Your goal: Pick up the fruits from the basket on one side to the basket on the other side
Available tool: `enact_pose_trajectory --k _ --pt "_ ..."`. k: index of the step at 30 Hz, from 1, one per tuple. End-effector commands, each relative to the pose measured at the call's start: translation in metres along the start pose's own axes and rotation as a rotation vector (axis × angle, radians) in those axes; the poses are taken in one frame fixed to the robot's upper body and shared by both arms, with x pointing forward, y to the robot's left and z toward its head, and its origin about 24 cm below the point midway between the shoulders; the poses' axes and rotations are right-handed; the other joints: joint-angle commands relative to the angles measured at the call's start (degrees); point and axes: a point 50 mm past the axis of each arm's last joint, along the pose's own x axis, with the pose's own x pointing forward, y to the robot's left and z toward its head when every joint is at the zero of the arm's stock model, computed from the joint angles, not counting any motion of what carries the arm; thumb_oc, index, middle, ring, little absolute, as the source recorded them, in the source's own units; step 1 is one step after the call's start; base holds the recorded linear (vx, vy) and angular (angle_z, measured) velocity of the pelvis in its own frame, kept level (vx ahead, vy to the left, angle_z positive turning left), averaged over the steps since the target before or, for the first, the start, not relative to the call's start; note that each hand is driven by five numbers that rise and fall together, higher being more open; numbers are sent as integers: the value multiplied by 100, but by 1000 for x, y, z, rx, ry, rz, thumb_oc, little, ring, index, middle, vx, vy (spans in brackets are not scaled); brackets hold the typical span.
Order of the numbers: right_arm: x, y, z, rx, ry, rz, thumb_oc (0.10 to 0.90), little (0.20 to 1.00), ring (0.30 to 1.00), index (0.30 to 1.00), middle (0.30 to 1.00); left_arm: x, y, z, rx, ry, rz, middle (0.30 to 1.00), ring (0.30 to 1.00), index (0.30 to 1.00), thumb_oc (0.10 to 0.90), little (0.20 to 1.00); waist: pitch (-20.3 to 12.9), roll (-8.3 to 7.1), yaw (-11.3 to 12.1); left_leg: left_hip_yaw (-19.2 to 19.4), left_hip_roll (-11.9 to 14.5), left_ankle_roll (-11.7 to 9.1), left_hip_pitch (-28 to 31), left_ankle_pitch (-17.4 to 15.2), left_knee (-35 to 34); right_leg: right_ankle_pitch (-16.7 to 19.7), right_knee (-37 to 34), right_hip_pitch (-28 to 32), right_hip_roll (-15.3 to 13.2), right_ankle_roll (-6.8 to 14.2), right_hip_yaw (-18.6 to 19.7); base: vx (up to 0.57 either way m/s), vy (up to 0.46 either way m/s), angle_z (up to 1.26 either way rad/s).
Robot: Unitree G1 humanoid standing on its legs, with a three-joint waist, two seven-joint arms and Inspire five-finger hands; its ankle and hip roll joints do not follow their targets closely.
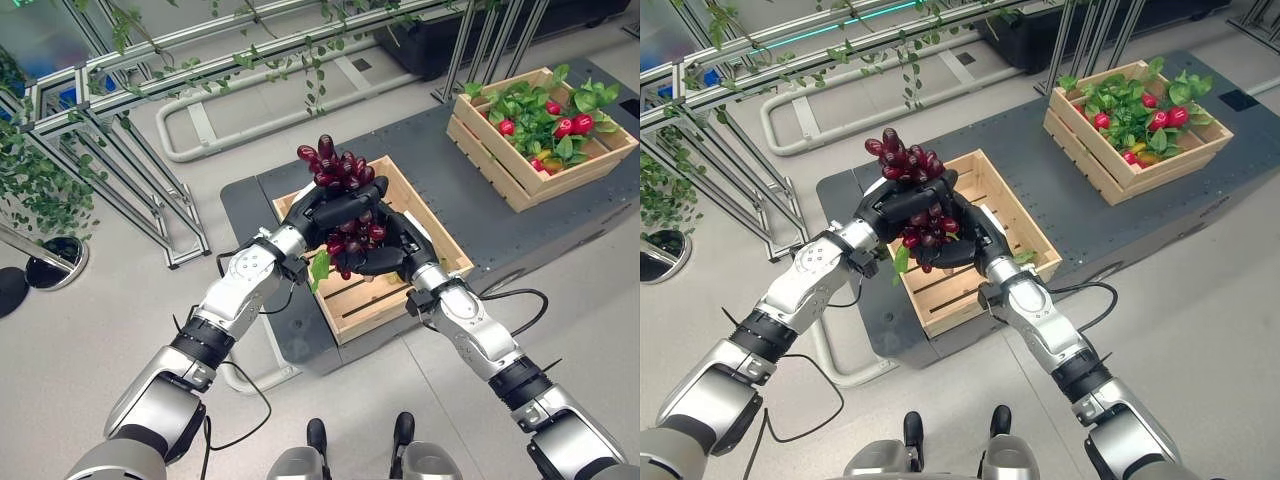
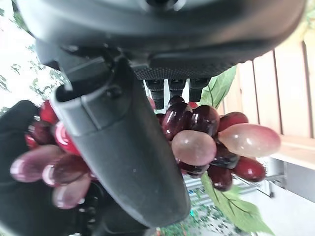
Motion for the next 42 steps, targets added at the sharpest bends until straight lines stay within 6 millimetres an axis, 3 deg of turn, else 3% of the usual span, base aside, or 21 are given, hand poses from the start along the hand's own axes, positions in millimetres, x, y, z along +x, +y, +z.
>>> enact_pose_trajectory --k 1,7,8,15,16,17,30,42 --pt "16 18 13 95 -98 81 800 900 900 900 900 21 -36 25 20 -127 -226 300 300 300 400 300 -1480 -57 88 -73 -2 -157 -68 -458 4 -524 5 244 -261 5 -47 24 -21 10" --pt "16 26 15 159 -125 129 800 900 900 900 900 19 -48 20 28 -94 -294 300 300 300 400 300 -1503 -55 128 -108 -8 -151 -32 -499 4 -542 5 283 -280 32 -81 9 -9 5" --pt "16 28 16 172 -136 135 400 300 300 300 300 19 -49 20 29 -94 -294 300 300 300 400 300 -1508 -56 132 -109 -5 -152 -31 -501 4 -541 5 279 -281 33 -78 0 0 0" --pt "13 27 15 301 -169 104 400 300 300 300 300 16 -44 14 16 -75 -224 309 309 309 406 309 -1540 -56 146 -110 6 -150 22 -531 4 -561 5 321 -276 38 -87 4 -1 0" --pt "13 26 14 305 -171 94 400 300 300 300 300 16 -43 12 12 -71 -208 519 519 519 546 519 -1545 -56 146 -110 7 -149 24 -531 4 -561 5 321 -275 38 -85 0 0 0" --pt "12 26 13 309 -173 86 400 300 300 300 300 15 -41 11 5 -64 -191 900 900 900 800 900 -1547 -56 142 -107 9 -152 26 -529 4 -560 5 318 -272 34 -72 0 0 0" --pt "-2 7 0 304 -169 -41 400 300 300 300 300 2 -13 -12 -14 -15 48 900 900 900 800 900 -1581 -86 74 -43 31 -130 37 -553 4 -577 5 275 -258 43 -19 0 0 0" --pt "-22 -14 -26 346 -103 -131 400 300 300 300 300 -34 38 -56 31 185 321 900 900 900 800 900 -1590 -50 -98 134 53 -120 98 -570 4 -588 5 237 -222 43 130 8 3 -6"
